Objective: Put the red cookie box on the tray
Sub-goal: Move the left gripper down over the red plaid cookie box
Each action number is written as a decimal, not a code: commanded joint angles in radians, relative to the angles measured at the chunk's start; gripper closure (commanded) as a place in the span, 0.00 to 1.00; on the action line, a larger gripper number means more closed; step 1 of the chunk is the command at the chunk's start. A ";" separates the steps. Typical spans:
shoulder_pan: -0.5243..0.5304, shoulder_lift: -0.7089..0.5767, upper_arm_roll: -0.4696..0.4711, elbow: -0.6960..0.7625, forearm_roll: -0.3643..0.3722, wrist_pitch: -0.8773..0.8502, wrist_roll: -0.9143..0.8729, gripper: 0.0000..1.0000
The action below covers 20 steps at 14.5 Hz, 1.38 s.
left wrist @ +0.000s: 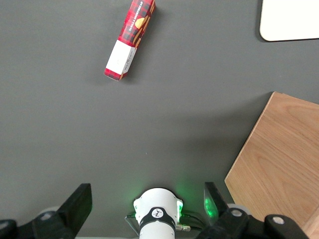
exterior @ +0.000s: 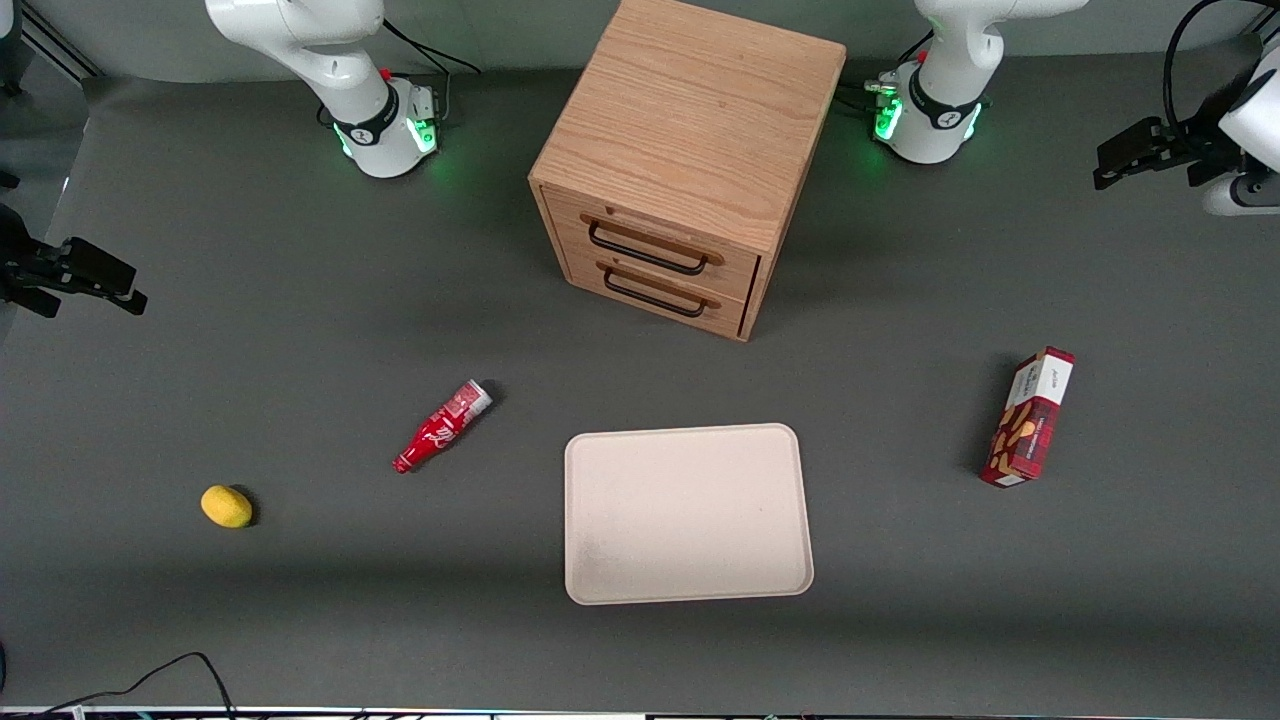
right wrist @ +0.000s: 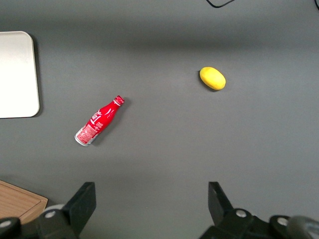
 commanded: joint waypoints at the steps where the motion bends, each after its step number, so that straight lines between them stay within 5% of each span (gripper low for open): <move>1: 0.014 0.006 -0.008 0.032 0.014 -0.028 0.002 0.00; 20: 0.016 0.015 0.033 0.094 0.026 -0.048 0.007 0.00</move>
